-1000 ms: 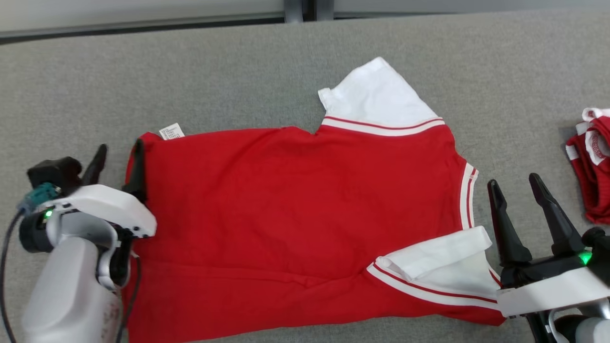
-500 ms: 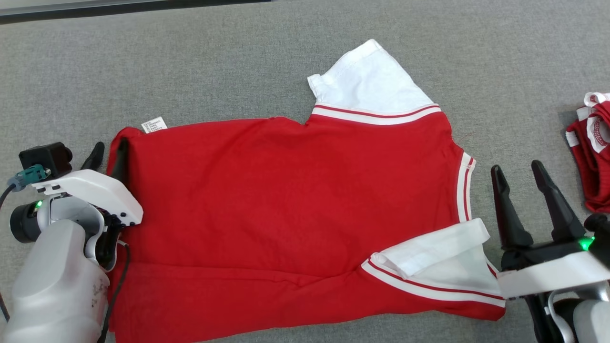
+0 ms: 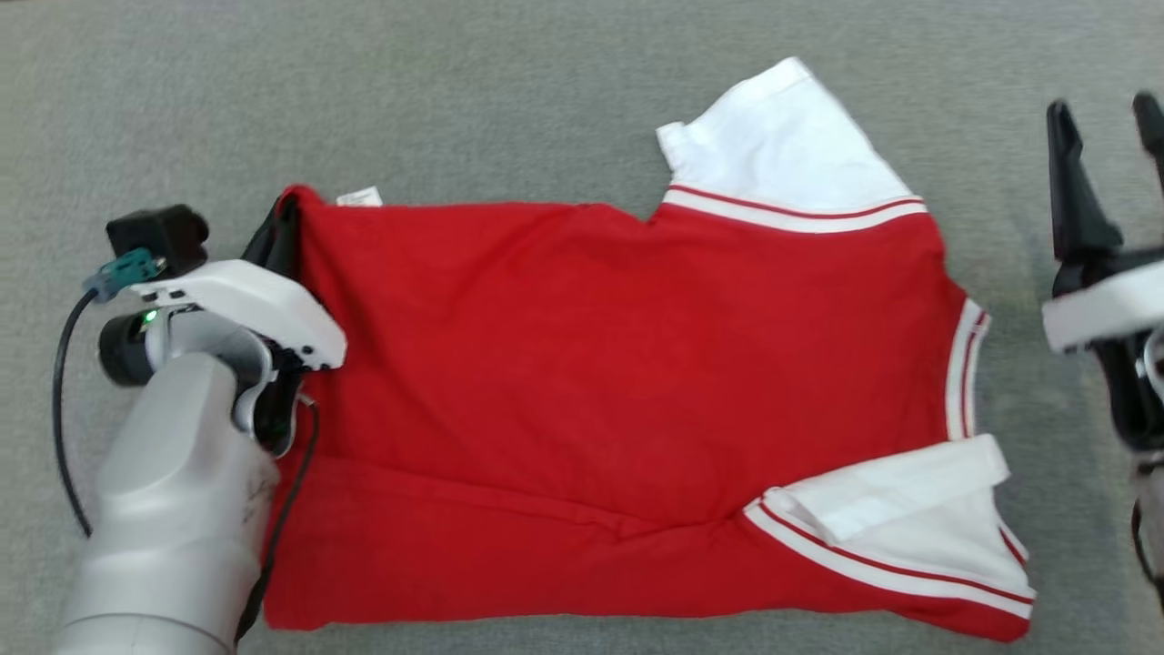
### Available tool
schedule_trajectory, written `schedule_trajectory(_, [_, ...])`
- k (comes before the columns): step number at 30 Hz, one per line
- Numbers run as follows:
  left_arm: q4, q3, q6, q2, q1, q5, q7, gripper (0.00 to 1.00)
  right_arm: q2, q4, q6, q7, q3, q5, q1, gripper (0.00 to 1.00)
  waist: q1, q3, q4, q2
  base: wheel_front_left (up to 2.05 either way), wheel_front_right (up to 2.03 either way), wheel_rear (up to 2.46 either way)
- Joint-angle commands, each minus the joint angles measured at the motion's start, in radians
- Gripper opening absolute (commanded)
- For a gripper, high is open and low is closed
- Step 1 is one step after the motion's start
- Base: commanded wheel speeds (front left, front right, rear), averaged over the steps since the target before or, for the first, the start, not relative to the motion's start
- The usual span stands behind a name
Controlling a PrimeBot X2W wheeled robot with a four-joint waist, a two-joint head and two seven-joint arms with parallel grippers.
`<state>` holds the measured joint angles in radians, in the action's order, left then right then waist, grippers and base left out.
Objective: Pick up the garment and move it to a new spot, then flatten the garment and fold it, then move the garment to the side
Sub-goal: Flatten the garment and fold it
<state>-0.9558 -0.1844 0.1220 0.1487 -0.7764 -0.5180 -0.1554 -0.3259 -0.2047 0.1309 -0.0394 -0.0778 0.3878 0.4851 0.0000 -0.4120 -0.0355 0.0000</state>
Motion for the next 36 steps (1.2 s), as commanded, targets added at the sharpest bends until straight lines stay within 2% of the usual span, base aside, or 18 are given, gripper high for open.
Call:
schedule_trajectory(1, [-0.006, -0.007, 0.002, -0.007, -0.025, -0.006, -0.009, 0.0, -0.017, -0.023, 0.0, 0.004, -0.011, 0.012, 0.044, 1.0, 0.0, -0.04, -0.05, 0.0, 0.0, 0.0, 0.0])
schedule_trajectory(5, [-0.024, -0.032, 0.008, -0.043, -0.076, -0.018, -0.029, 0.0, -0.056, -0.152, 0.0, 0.036, -0.089, 0.042, 0.198, 1.0, 0.0, -0.085, -0.109, 0.0, 0.0, 0.0, 0.0])
schedule_trajectory(10, [-0.056, -0.076, 0.008, -0.077, -0.125, -0.041, -0.05, 0.0, -0.066, -0.347, 0.0, 0.073, -0.196, 0.093, 0.366, 1.0, 0.0, -0.113, -0.165, 0.0, 0.0, 0.0, 0.0])
schedule_trajectory(18, [-0.081, -0.162, 0.008, -0.094, -0.156, -0.104, -0.074, 0.0, -0.068, -0.587, 0.0, 0.138, -0.38, 0.163, 0.477, 1.0, 0.0, -0.11, -0.19, 0.0, 0.0, 0.0, 0.0])
schedule_trajectory(20, [-0.084, -0.178, 0.008, -0.094, -0.156, -0.119, -0.08, 0.0, -0.057, -0.605, 0.0, 0.145, -0.41, 0.196, 0.495, 1.0, 0.0, -0.107, -0.187, 0.0, 0.0, 0.0, 0.0])
schedule_trajectory(21, [-0.085, -0.184, 0.008, -0.094, -0.157, -0.128, -0.083, 0.0, -0.063, -0.62, 0.0, 0.15, -0.418, 0.204, 0.506, 0.55, 0.0, -0.105, -0.185, 0.0, 0.0, 0.0, 0.0])
schedule_trajectory(22, [-0.086, -0.189, 0.008, -0.095, -0.158, -0.134, -0.085, 0.0, -0.063, -0.628, 0.0, 0.152, -0.428, 0.215, 0.514, 0.36, 0.0, -0.102, -0.183, 0.0, 0.0, 0.0, 0.0])
schedule_trajectory(23, [-0.088, -0.193, 0.008, -0.095, -0.157, -0.14, -0.088, 0.0, -0.06, -0.628, 0.0, 0.149, -0.44, 0.229, 0.52, 0.0, 0.0, -0.098, -0.18, 0.0, 0.0, 0.0, 0.0])
schedule_trajectory(30, [-0.08, -0.211, 0.008, -0.068, -0.129, -0.183, -0.1, 0.0, -0.088, -0.581, 0.0, 0.014, -0.45, 0.313, 0.517, 0.0, 0.0, -0.049, -0.152, 0.0, 0.0, 0.0, 0.0])
schedule_trajectory(31, [-0.071, -0.219, 0.008, -0.053, -0.122, -0.189, -0.103, 0.0, -0.104, -0.551, 0.0, -0.029, -0.451, 0.333, 0.496, 0.0, 0.0, -0.03, -0.142, 0.0, 0.0, 0.0, 0.0])
schedule_trajectory(36, [-0.041, -0.227, 0.008, -0.02, -0.092, -0.207, -0.106, 0.0, -0.131, -0.46, 0.0, -0.098, -0.465, 0.368, 0.435, 0.0, 0.0, 0.019, -0.111, 0.0, 0.0, 0.0, 0.0])
